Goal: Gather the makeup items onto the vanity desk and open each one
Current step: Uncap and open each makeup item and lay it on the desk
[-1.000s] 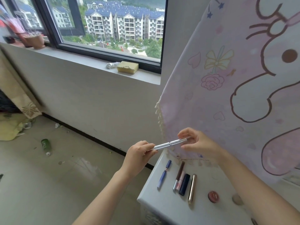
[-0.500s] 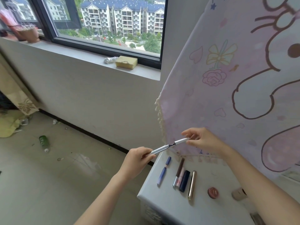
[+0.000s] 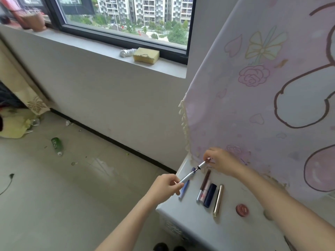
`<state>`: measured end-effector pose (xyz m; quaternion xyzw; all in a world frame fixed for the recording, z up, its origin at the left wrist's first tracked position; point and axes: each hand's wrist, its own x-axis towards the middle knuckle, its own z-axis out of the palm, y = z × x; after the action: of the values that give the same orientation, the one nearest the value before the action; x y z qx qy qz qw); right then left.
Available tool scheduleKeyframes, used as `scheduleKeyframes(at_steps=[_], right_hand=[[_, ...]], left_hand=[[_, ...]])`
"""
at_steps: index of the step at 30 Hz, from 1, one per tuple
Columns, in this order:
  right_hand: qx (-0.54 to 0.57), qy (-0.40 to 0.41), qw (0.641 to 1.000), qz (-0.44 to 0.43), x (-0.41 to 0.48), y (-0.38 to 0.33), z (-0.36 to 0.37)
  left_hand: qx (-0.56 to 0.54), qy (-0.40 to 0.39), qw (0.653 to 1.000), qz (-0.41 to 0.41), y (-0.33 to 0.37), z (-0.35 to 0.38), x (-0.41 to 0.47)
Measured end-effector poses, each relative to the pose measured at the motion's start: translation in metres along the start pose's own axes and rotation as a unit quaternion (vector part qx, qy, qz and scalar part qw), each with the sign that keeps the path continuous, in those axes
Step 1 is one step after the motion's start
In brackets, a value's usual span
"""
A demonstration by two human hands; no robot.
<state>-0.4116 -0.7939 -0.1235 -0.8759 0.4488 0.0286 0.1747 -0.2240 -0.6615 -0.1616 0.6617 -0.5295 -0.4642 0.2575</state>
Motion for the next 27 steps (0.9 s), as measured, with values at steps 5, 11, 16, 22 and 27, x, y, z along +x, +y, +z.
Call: scheduleKeyframes(at_steps=[5, 11, 16, 22, 27], right_hand=[[-0.058, -0.036, 0.998, 0.004, 0.006, 0.010, 0.032], [-0.084, -0.085, 0.993, -0.013, 0.020, 0.024, 0.057], [-0.122, -0.112, 0.985, -0.041, 0.036, 0.035, 0.073], [-0.144, -0.129, 0.978, -0.073, 0.052, 0.041, 0.083], [-0.161, -0.144, 0.972, -0.089, 0.062, 0.042, 0.088]], left_hand=[[0.076, 0.005, 0.996, -0.050, -0.011, 0.030, 0.010], [0.150, 0.029, 0.985, -0.076, -0.025, 0.054, 0.023], [0.248, 0.041, 0.964, -0.087, -0.032, 0.076, 0.035], [0.413, 0.091, 0.906, -0.033, -0.032, 0.091, 0.047], [0.424, 0.104, 0.899, -0.021, -0.035, 0.098, 0.054]])
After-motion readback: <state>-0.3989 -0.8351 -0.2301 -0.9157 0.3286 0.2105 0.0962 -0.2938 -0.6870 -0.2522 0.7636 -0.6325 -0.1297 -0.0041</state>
